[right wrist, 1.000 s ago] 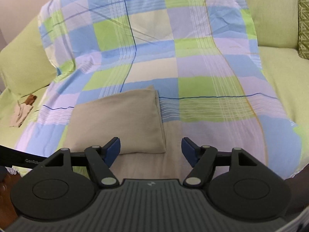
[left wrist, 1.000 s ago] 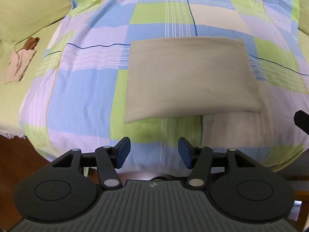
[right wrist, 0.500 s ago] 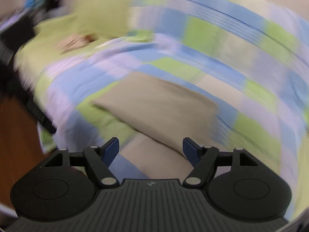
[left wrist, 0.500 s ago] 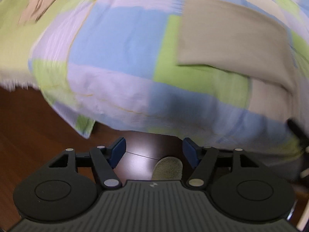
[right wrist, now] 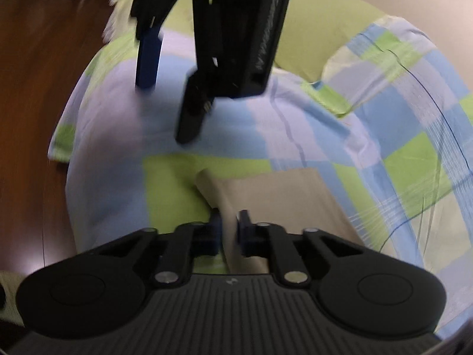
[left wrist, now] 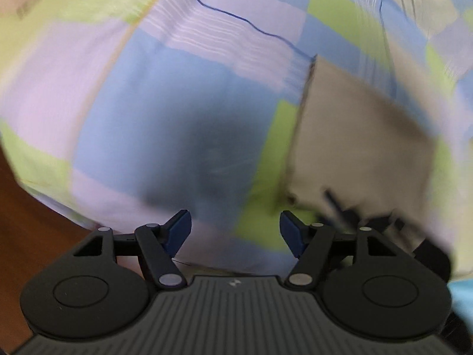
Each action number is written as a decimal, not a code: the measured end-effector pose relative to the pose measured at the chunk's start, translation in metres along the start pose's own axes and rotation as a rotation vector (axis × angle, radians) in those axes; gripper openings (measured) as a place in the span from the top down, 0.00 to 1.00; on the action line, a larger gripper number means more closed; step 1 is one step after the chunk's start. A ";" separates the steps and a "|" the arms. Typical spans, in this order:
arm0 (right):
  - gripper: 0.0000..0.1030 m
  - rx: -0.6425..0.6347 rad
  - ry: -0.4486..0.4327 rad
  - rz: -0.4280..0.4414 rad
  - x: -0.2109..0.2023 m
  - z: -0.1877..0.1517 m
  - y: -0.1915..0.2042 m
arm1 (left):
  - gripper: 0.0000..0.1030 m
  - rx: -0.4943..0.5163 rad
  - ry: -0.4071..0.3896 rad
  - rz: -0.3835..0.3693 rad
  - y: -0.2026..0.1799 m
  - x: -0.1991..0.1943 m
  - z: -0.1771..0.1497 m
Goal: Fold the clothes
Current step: 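Grasp the folded bundle's edge with the left gripper while the right gripper grasps its corner, then carry the folded bundle with both grippers to the white chair, then lower the bundle onto the clothes stack and open both grippers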
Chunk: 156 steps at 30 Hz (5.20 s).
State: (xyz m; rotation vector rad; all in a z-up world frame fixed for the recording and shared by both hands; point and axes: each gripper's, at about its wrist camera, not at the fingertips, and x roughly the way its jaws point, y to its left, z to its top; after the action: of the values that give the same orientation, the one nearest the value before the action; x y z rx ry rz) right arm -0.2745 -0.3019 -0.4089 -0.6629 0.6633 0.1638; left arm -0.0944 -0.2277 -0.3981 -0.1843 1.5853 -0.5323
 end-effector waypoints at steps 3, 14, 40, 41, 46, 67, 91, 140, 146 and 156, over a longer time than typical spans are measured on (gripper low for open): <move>0.95 0.021 -0.018 -0.010 -0.013 0.004 -0.007 | 0.28 -0.151 0.048 -0.186 0.010 0.013 0.016; 0.95 0.102 -0.068 -0.080 -0.026 0.003 -0.025 | 0.61 -0.140 0.115 -0.366 -0.020 0.077 0.052; 0.89 1.417 0.118 0.279 -0.006 -0.223 -0.212 | 0.86 0.119 0.214 -0.270 -0.064 0.105 0.077; 0.89 1.419 0.109 0.272 -0.009 -0.223 -0.211 | 0.90 0.135 0.208 -0.270 -0.065 0.102 0.078; 0.91 1.487 0.051 0.169 -0.036 -0.210 -0.199 | 0.95 0.321 0.153 -0.244 -0.092 0.074 0.070; 0.91 2.037 -0.059 -0.772 -0.479 -0.283 -0.036 | 0.95 1.167 0.517 -0.471 -0.469 0.099 -0.274; 0.91 2.180 -0.103 -1.541 -0.677 -0.373 0.152 | 0.95 1.721 0.802 -0.539 -0.574 0.176 -0.602; 0.90 2.034 0.273 -1.777 -0.684 -0.432 0.146 | 0.87 1.986 0.388 -0.611 -0.550 0.183 -0.650; 0.91 1.990 0.173 -1.628 -0.674 -0.417 0.129 | 0.86 2.024 0.410 -0.657 -0.548 0.175 -0.659; 0.91 2.071 0.300 -1.706 -0.675 -0.452 0.137 | 0.82 1.902 0.303 -0.527 -0.561 0.199 -0.634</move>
State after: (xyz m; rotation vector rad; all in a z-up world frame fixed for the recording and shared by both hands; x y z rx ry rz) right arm -1.0847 -0.4313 -0.3303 0.9652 0.0710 -1.9913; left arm -0.8441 -0.6632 -0.3294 0.9734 0.6912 -2.2702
